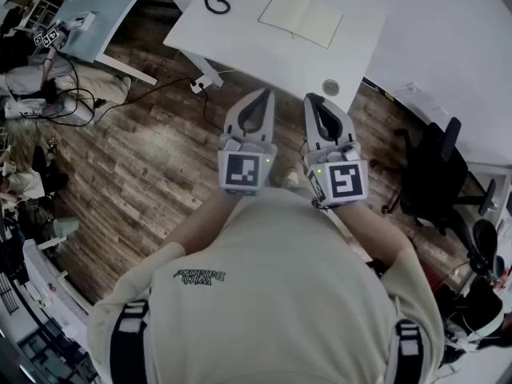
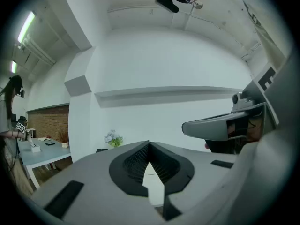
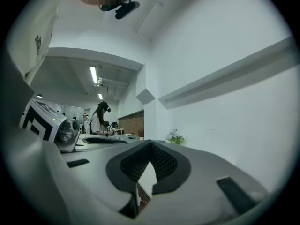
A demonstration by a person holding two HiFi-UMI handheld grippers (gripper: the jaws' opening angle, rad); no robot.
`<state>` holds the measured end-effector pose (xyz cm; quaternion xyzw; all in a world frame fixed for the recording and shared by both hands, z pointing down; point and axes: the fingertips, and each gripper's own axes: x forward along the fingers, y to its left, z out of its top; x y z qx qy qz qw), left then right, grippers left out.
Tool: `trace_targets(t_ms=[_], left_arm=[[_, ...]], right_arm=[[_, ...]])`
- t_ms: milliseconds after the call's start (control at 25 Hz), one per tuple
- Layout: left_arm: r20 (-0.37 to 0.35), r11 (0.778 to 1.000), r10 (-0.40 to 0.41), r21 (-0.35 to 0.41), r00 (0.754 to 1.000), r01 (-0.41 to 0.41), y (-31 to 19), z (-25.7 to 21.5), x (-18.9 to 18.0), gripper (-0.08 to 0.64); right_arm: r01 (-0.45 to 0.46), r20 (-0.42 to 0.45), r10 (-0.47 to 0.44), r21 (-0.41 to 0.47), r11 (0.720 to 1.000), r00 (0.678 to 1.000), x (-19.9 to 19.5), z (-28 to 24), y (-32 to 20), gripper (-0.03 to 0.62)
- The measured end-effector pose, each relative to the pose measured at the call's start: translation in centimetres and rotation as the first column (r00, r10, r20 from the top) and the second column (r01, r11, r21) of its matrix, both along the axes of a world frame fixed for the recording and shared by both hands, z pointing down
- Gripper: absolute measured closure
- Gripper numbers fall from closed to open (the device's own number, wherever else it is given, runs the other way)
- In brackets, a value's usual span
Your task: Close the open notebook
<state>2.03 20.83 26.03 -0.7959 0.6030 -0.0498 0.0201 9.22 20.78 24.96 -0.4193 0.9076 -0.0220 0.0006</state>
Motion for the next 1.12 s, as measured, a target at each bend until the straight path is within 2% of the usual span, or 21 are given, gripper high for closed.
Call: trace_targets(t_ms=[1120], left_arm=[[0.012,1.0,-0.016,-0.002,1.0,0.016,-0.3,0.3,0.9,0.548]], right_arm=[[-0.015,0.025,0.016,-0.044,0.999,1.0,1.4,0.9,-0.7,0.592]])
